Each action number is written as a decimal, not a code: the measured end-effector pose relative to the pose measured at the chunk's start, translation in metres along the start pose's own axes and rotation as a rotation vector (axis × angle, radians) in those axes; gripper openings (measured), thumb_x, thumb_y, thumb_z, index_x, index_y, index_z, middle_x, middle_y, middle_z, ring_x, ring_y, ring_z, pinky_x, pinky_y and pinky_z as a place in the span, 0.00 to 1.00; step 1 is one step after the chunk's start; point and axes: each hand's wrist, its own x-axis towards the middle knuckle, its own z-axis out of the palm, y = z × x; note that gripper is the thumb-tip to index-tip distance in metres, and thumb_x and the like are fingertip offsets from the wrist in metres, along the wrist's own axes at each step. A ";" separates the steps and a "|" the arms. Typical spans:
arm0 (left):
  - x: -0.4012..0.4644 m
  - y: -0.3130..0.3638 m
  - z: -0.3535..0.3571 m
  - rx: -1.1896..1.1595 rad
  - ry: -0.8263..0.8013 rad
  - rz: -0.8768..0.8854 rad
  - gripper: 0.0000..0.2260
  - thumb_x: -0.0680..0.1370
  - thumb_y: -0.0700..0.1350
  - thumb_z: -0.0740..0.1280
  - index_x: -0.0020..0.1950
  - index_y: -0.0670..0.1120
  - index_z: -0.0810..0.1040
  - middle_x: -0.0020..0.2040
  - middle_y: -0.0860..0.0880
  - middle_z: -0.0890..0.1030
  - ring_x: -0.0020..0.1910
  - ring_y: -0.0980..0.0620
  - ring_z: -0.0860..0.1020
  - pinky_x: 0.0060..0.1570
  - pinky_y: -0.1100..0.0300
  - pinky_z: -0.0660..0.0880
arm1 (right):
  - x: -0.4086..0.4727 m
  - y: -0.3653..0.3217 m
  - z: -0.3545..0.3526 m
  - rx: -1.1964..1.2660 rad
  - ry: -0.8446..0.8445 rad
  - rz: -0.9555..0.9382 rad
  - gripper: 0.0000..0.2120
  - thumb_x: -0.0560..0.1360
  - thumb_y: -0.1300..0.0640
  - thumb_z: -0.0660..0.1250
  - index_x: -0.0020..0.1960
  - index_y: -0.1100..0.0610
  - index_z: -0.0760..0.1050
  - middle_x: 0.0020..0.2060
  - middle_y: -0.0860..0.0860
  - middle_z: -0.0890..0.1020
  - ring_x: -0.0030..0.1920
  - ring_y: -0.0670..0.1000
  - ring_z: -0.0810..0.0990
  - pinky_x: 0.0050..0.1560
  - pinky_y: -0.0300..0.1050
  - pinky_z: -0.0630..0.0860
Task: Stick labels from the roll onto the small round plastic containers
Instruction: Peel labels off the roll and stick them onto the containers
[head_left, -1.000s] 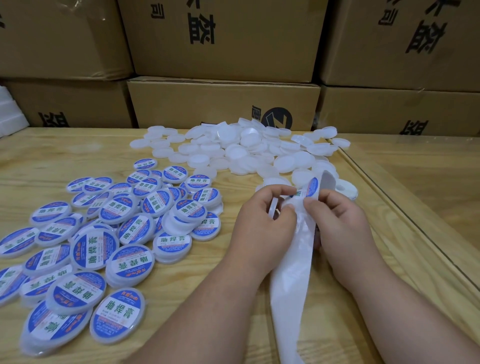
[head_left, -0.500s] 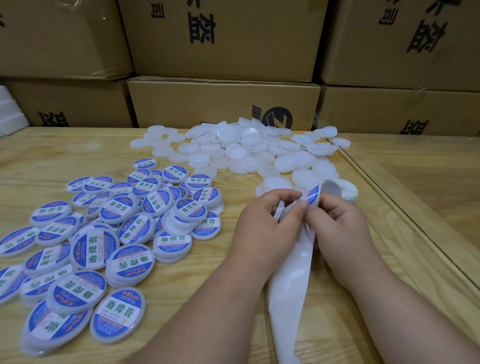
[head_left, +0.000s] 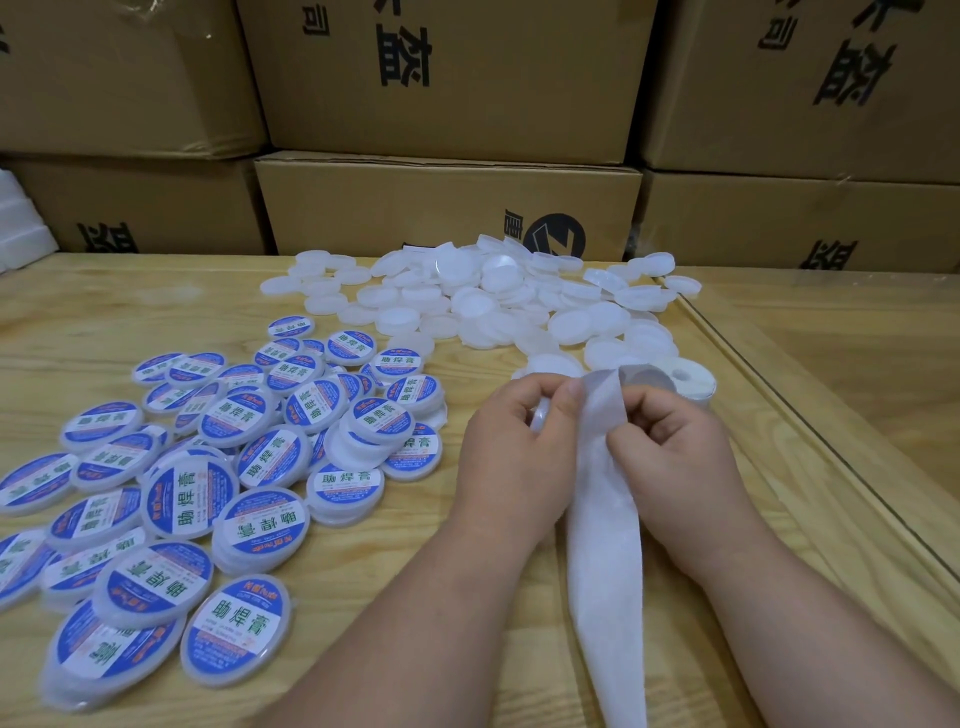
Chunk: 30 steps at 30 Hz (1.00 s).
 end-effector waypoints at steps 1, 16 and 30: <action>0.001 0.001 -0.001 -0.030 0.026 -0.022 0.05 0.78 0.54 0.67 0.45 0.58 0.82 0.42 0.63 0.83 0.43 0.64 0.80 0.42 0.69 0.74 | 0.000 0.000 0.000 0.005 0.006 0.009 0.11 0.65 0.61 0.60 0.39 0.56 0.81 0.30 0.47 0.77 0.31 0.46 0.71 0.30 0.36 0.68; 0.005 0.011 -0.008 -0.279 0.305 -0.127 0.14 0.80 0.39 0.63 0.45 0.55 0.83 0.36 0.60 0.82 0.31 0.60 0.75 0.30 0.69 0.71 | 0.002 -0.002 -0.004 0.089 0.088 0.140 0.12 0.66 0.59 0.61 0.45 0.58 0.80 0.36 0.58 0.76 0.36 0.53 0.72 0.37 0.49 0.68; -0.004 0.016 -0.004 -0.230 0.097 -0.136 0.10 0.69 0.45 0.62 0.39 0.53 0.83 0.32 0.57 0.79 0.30 0.54 0.72 0.27 0.68 0.69 | 0.002 0.000 -0.001 -0.050 0.142 -0.185 0.17 0.76 0.69 0.69 0.43 0.46 0.80 0.40 0.55 0.77 0.32 0.45 0.72 0.34 0.33 0.71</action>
